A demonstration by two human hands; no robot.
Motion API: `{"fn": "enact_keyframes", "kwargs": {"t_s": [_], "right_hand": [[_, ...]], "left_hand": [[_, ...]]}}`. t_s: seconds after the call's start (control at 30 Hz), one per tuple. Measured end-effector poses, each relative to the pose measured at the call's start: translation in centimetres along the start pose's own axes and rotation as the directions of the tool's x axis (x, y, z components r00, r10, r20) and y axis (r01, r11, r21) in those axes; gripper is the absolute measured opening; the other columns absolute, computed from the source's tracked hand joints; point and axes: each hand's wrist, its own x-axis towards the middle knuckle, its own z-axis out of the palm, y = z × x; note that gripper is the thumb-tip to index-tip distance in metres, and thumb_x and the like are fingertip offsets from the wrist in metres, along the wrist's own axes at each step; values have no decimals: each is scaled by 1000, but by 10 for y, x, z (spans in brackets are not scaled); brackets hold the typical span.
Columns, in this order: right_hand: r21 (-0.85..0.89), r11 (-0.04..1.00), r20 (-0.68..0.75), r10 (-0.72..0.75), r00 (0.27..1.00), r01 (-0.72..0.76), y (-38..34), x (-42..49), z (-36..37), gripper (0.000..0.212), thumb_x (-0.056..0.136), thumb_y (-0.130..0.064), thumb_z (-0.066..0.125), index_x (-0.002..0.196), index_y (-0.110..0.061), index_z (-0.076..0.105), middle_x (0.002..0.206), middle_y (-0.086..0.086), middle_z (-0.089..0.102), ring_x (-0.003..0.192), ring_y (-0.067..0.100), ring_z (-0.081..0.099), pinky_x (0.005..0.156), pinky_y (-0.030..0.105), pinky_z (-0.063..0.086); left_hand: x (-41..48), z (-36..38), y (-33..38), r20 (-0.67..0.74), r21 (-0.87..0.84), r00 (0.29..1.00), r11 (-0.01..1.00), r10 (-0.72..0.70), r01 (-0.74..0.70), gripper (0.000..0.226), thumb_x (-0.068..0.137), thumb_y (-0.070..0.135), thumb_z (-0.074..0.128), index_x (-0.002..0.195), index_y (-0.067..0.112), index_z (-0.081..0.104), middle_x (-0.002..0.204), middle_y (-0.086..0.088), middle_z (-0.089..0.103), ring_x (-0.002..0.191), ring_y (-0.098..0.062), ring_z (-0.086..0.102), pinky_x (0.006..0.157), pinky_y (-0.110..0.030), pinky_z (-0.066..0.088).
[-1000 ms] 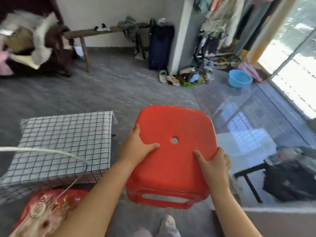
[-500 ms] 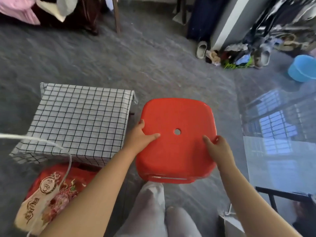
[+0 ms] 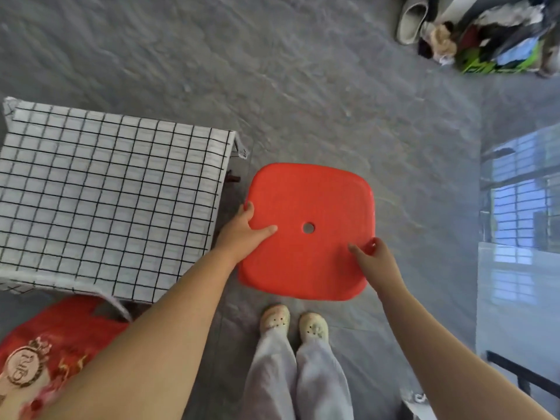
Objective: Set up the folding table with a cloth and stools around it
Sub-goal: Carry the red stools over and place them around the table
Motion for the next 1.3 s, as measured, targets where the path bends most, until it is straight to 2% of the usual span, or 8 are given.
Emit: {"fn": "enact_keyframes", "kwargs": {"t_s": [0.23,0.43,0.6,0.73,0.83,0.97,1.13,1.3], "right_hand": [[29,999,35,29,999,-30,16,69,41,46,89,-25,63,126,-5,44,117,9,56,98,22,53,81,32,39],[-80,996,1,34,999,-34,14,89,54,55,86,-28,64,129,-6,37,129,11,53,116,31,53,83,34,40],[-229,973,35,52,998,-42,1,85,48,83,86,-40,63,143,3,21,148,22,30,137,36,30,111,44,29],[-347,918,37,-192,981,193,-38,53,29,85,90,-43,56,150,-2,10,158,18,12,146,31,11,118,42,15],[-289,857,34,-436,899,427,-90,9,5,77,92,-41,55,150,-8,17,159,9,17,146,23,16,117,38,20],[-180,762,-88,-643,761,622,-171,-65,-44,66,93,-40,53,148,-17,26,158,0,23,144,13,20,114,32,23],[-211,459,-14,-884,467,863,-249,-169,-84,67,90,-44,53,146,-14,32,157,2,23,146,15,15,115,27,15],[-251,163,156,-966,206,954,-277,-269,-85,74,89,-52,48,148,-14,26,158,3,21,147,17,11,116,27,10]], "left_hand": [[71,34,-34,42,52,998,998,-44,42,96,82,53,63,152,27,2,160,3,-5,144,-22,21,114,-39,26],[91,51,-36,-12,158,1000,987,10,-8,104,83,47,64,151,23,-11,158,0,-18,146,-23,8,115,-43,24],[81,42,-31,21,338,999,941,-38,29,104,84,53,60,150,21,-14,158,-4,-18,146,-28,-4,113,-55,22],[39,18,-5,-110,303,992,953,56,-20,93,88,58,49,151,21,-9,159,-4,-16,147,-25,-4,114,-54,20],[-16,-23,23,-280,193,950,977,140,-87,82,90,59,43,152,28,-2,158,-2,-20,147,-22,-2,116,-49,21],[-109,-93,57,-541,230,806,964,241,-134,77,90,59,36,152,30,1,158,0,-20,147,-21,-1,116,-48,19],[-217,-153,88,-692,277,679,959,246,-65,75,91,62,31,151,33,-2,157,4,-23,146,-16,-13,116,-45,4],[-322,-176,87,-801,260,571,964,181,60,77,88,66,26,152,30,5,160,6,-10,146,-14,-8,117,-42,3]]}}
